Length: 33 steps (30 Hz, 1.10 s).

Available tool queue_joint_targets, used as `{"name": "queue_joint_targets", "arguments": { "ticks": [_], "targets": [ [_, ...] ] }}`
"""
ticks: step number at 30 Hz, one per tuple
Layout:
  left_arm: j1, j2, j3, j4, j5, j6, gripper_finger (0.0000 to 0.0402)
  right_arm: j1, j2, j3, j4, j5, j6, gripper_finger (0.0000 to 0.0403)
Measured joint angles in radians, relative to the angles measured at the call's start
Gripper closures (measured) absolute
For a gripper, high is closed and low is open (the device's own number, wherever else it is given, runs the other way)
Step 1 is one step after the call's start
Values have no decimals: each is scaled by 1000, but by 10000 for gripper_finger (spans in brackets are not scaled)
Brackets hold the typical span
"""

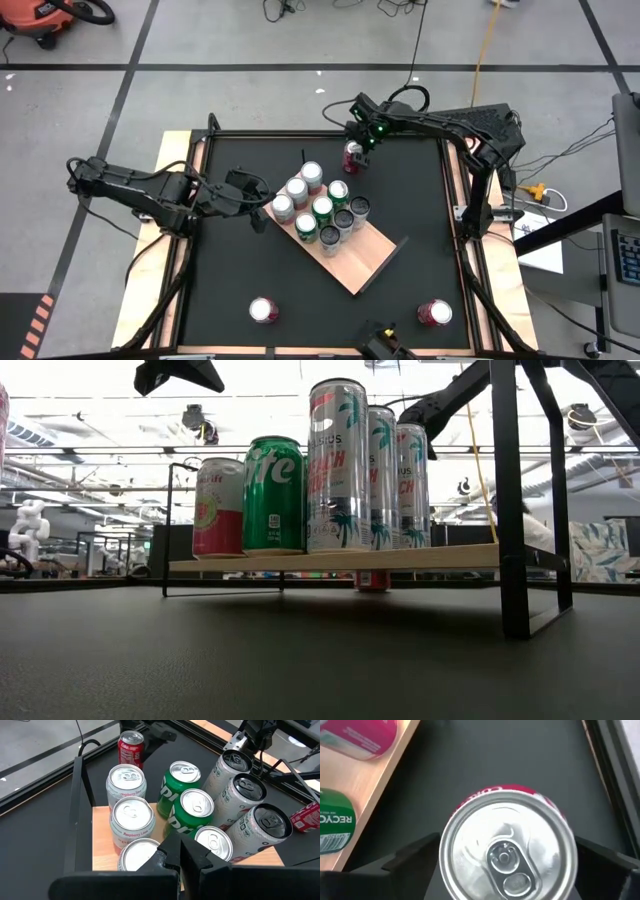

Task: Place canned beverage on shelf
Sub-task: Put the top red soda can on the shelf

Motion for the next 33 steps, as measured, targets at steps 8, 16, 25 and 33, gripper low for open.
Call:
{"name": "queue_joint_targets", "arguments": {
  "ticks": [8,16,25,33],
  "targets": [
    [0,0,0,0,-1,0,400,20,-1,0,25,-3,6,87],
    [0,0,0,0,-6,0,400,31,-2,0,36,3,33,122],
    [0,4,0,3,-6,1,400,30,-44,-1,-3,11,143,129],
    [-1,5,0,11,4,10,400,32,-213,-1,-81,7,347,130]
  ]
}}
